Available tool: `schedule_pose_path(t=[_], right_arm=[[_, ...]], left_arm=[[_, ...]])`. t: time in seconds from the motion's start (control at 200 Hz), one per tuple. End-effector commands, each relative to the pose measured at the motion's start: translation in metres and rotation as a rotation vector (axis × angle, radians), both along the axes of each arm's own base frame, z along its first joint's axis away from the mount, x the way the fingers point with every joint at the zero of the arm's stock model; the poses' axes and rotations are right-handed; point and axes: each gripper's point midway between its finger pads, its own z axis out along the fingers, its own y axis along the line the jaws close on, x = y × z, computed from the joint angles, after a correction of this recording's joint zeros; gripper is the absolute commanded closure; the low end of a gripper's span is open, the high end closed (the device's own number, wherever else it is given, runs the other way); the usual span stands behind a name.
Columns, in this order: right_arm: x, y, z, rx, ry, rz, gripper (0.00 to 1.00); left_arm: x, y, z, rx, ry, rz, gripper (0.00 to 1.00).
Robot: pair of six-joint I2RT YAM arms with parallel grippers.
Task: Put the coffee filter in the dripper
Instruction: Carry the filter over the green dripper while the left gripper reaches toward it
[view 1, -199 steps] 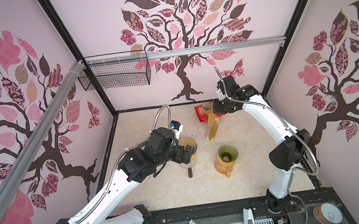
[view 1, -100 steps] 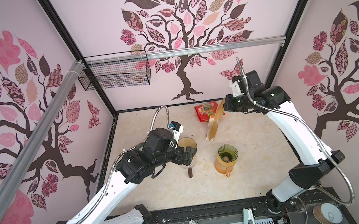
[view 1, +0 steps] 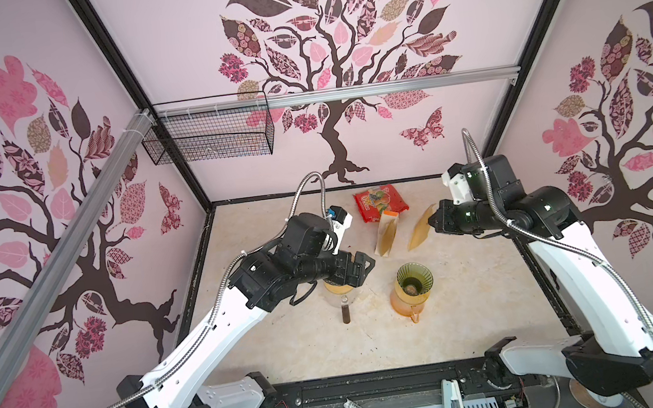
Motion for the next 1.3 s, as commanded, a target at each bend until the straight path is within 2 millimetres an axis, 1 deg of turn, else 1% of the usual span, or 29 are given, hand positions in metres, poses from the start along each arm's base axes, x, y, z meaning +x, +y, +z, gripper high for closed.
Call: schedule_pose_path(t=[0.0, 0.055, 0.175, 0.26, 0.3, 0.395, 0.455, 0.67, 0.82, 1.065, 1.296], right_arm=[[-0.025, -0.001, -0.009, 0.021, 0.057, 0.025, 1.0], [-0.031, -0.001, -0.018, 0.02, 0.092, 0.036, 1.0], [-0.041, 0.001, -0.034, 0.026, 0.143, 0.06, 1.0], [-0.045, 0.002, -0.046, 0.029, 0.173, 0.065, 1.0], [-0.048, 0.005, -0.053, 0.039, 0.196, 0.08, 1.0], [-0.049, 0.01, -0.068, 0.052, 0.24, 0.093, 1.0], [-0.05, 0.012, -0.073, 0.052, 0.259, 0.098, 1.0], [-0.052, 0.008, -0.095, 0.016, 0.309, 0.098, 1.0], [-0.051, 0.007, -0.105, 0.001, 0.327, 0.094, 1.0], [-0.049, 0.004, -0.117, -0.038, 0.342, 0.086, 1.0], [-0.041, 0.003, -0.123, -0.059, 0.343, 0.082, 1.0]], left_arm=[[0.001, -0.014, 0.018, -0.049, -0.02, -0.056, 0.04], [0.003, -0.019, 0.016, -0.044, -0.003, -0.066, 0.05], [0.001, -0.03, 0.015, -0.05, 0.034, -0.107, 0.06], [-0.001, -0.033, 0.008, -0.027, 0.05, -0.133, 0.07], [-0.002, -0.034, 0.003, -0.006, 0.057, -0.143, 0.07], [-0.002, -0.035, -0.005, 0.04, 0.062, -0.163, 0.07], [-0.004, -0.038, -0.011, 0.059, 0.07, -0.178, 0.07], [-0.013, -0.055, -0.027, 0.14, 0.062, -0.241, 0.07], [-0.019, -0.064, -0.036, 0.191, 0.056, -0.277, 0.07], [-0.015, -0.072, -0.04, 0.199, 0.055, -0.29, 0.07], [-0.011, -0.077, -0.047, 0.218, 0.071, -0.28, 0.08]])
